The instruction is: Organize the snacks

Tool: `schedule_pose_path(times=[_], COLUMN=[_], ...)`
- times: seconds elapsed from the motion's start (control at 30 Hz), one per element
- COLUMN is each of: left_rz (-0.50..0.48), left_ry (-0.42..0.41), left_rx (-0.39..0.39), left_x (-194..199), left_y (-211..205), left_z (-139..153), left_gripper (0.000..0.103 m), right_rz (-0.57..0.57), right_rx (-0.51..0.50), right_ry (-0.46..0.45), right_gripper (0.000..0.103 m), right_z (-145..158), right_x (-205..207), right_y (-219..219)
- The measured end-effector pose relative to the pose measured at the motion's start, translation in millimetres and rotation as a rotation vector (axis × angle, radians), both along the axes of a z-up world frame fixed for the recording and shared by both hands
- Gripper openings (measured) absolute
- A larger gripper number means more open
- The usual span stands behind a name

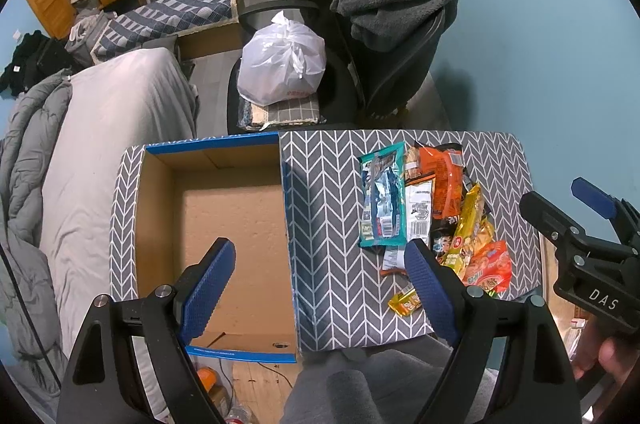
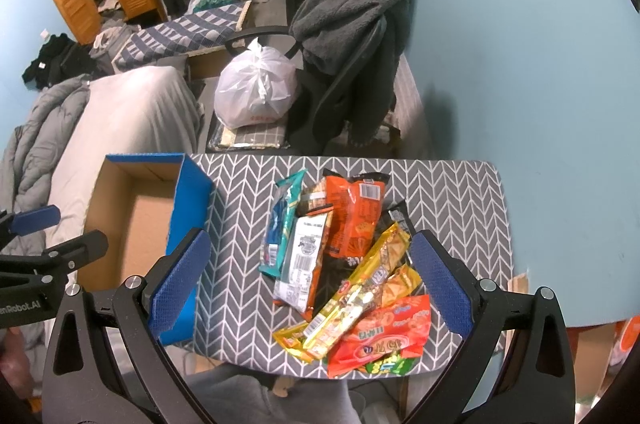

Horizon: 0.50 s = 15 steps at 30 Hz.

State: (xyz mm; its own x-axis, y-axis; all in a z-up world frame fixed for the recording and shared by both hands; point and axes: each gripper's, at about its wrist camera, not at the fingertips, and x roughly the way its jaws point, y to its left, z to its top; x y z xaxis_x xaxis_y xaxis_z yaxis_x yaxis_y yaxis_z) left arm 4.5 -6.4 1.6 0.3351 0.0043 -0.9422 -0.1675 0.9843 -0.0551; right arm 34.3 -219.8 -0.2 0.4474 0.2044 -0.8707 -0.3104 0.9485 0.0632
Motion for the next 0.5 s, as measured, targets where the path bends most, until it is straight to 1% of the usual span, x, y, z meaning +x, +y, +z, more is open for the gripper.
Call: schedule_pose_path(times=[0.5], left_rz=[0.000], left_ry=[0.003], left_rx=[0.001], left_x=[0.6], left_y=[-0.2], left_z=[-0.9], left_gripper=[0.088], right_rz=[0.001], right_rx=[0.002], right_ry=[0.005], right_gripper=[0.100], right_z=[0.6], right_x=[2.1], right_y=[-1.1])
